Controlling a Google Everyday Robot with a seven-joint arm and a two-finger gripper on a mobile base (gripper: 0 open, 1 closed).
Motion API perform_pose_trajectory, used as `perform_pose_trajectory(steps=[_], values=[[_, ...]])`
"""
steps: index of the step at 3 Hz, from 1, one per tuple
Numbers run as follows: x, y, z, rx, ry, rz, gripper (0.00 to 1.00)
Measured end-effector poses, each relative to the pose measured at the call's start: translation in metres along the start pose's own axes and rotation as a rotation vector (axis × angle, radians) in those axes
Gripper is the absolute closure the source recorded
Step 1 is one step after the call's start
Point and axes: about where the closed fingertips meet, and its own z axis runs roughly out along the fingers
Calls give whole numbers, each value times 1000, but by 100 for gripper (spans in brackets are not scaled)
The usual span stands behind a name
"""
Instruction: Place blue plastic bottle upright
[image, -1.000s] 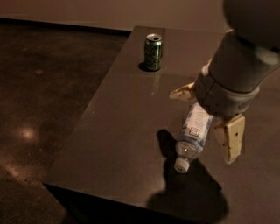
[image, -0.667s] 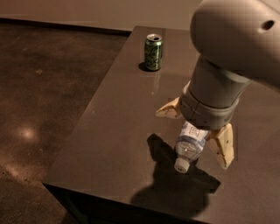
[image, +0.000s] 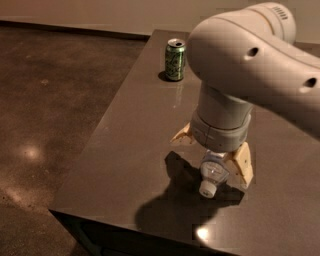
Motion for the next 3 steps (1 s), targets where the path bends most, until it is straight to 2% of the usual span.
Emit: perform_pose_trajectory(steps=[1, 2, 3], values=[[3, -4, 7, -20, -9, -23, 22], [8, -7, 6, -18, -19, -17, 44], [13, -11, -5, 16, -31, 21, 68]])
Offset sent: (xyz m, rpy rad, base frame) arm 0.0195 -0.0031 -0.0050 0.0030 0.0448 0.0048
